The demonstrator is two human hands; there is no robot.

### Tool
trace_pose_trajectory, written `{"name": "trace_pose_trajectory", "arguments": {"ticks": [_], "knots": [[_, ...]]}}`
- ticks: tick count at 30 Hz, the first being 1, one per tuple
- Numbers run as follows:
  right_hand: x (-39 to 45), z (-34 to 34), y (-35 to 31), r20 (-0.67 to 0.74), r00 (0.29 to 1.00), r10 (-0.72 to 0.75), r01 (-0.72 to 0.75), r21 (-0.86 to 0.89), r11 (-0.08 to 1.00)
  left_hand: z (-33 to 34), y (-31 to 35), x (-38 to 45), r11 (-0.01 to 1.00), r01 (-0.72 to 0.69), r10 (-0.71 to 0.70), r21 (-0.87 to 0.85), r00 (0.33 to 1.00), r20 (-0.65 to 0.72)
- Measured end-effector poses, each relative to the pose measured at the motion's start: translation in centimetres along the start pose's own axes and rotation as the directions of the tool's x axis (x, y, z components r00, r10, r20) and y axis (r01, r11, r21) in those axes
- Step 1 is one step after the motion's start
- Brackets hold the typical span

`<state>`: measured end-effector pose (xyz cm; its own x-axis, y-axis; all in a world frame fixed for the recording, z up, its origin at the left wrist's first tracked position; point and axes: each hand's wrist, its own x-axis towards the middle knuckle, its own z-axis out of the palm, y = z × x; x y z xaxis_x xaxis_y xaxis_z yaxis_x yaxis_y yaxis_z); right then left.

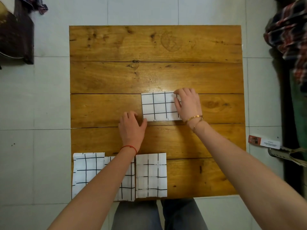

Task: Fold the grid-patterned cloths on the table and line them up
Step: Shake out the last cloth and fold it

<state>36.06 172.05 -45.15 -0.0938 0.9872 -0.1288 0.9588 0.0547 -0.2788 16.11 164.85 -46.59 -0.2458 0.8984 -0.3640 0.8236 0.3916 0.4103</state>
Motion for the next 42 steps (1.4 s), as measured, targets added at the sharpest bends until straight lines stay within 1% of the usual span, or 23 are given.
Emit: {"name": "trace_pose_trajectory", "arguments": {"ticks": [2,5,8,11,16,18,20,21,22,24,25,27,28,29,30,32,33,34,36,38,40,42], "knots": [[2.3,-0.1,-0.4,0.026,1.0,0.005,-0.005,0.009,1.0,0.4,0.5,0.6,0.998,0.066,-0.066,-0.002,0.998,0.02],[4.5,0.1,-1.1,0.077,0.997,-0.016,0.016,0.002,1.0,0.9,1.2,1.1,0.994,0.108,-0.107,-0.006,0.994,0.027],[5.4,0.8,-1.5,0.164,0.985,-0.052,0.057,-0.031,0.998,1.1,1.8,1.3,0.991,0.134,-0.134,-0.023,0.991,0.021],[5.5,1.7,-1.6,0.192,0.978,-0.076,0.09,-0.062,0.994,1.2,2.0,1.3,0.989,0.142,-0.141,-0.049,0.99,0.024],[5.5,2.3,-1.5,0.231,0.972,-0.051,0.069,-0.067,0.995,1.3,1.9,1.4,0.993,0.102,-0.1,-0.066,0.994,0.038],[5.4,2.2,-1.4,0.243,0.969,-0.051,0.065,-0.052,0.997,1.4,1.8,1.5,0.988,0.105,-0.1,-0.114,0.994,0.047],[5.0,1.8,-1.0,0.254,0.967,-0.026,0.017,0.037,0.999,1.2,2.0,1.5,0.964,0.116,-0.106,-0.241,0.993,0.054],[4.8,1.5,-0.9,0.268,0.963,0.012,-0.048,0.128,0.991,0.8,2.1,1.6,0.935,0.13,-0.116,-0.33,0.991,0.062],[4.5,1.1,-0.8,0.28,0.958,0.069,-0.141,0.246,0.959,0.5,2.3,1.6,0.895,0.151,-0.13,-0.419,0.988,0.078],[3.5,0.2,-0.5,0.302,0.93,0.207,-0.332,0.457,0.825,-0.4,2.8,1.7,0.784,0.21,-0.171,-0.585,0.978,0.121],[2.9,-0.4,-0.4,0.32,0.911,0.262,-0.4,0.526,0.75,-0.9,3.2,1.7,0.698,0.253,-0.199,-0.67,0.967,0.158],[1.6,-1.4,-0.4,0.381,0.863,0.332,-0.505,0.628,0.591,-1.7,3.9,1.6,0.464,0.356,-0.235,-0.811,0.932,0.275],[0.8,-2.0,-0.5,0.413,0.838,0.356,-0.544,0.667,0.509,-1.8,4.1,1.5,0.359,0.399,-0.236,-0.844,0.913,0.332],[0.0,-2.4,-0.6,0.431,0.817,0.383,-0.571,0.699,0.43,-1.9,4.4,1.3,0.309,0.43,-0.231,-0.848,0.899,0.371],[-0.8,-2.7,-0.7,0.442,0.794,0.417,-0.589,0.728,0.351,-1.7,4.4,1.1,0.33,0.448,-0.223,-0.831,0.892,0.393],[-2.5,-3.3,-0.8,0.467,0.744,0.478,-0.609,0.767,0.2,-1.4,4.7,0.2,0.451,0.445,-0.187,-0.774,0.895,0.406],[-3.5,-3.3,-0.8,0.475,0.724,0.5,-0.615,0.773,0.156,-1.2,4.8,-0.4,0.5,0.429,-0.165,-0.752,0.9,0.403],[-4.4,-3.5,-0.7,0.479,0.71,0.517,-0.621,0.772,0.137,-1.0,4.9,-1.2,0.536,0.406,-0.147,-0.74,0.908,0.392],[-6.5,-3.5,-0.2,0.487,0.694,0.53,-0.643,0.75,0.155,-0.6,5.1,-3.0,0.596,0.365,-0.132,-0.715,0.923,0.362],[-8.7,-3.3,0.5,0.495,0.701,0.514,-0.663,0.717,0.214,-0.1,4.9,-5.0,0.652,0.328,-0.131,-0.683,0.937,0.325],[-10.9,-2.9,1.2,0.475,0.744,0.471,-0.638,0.715,0.287,0.4,4.5,-7.2,0.703,0.291,-0.132,-0.649,0.95,0.283],[-13.1,-2.6,1.9,0.43,0.787,0.442,-0.598,0.707,0.378,1.0,3.9,-9.6,0.723,0.276,-0.137,-0.633,0.956,0.26]]}}
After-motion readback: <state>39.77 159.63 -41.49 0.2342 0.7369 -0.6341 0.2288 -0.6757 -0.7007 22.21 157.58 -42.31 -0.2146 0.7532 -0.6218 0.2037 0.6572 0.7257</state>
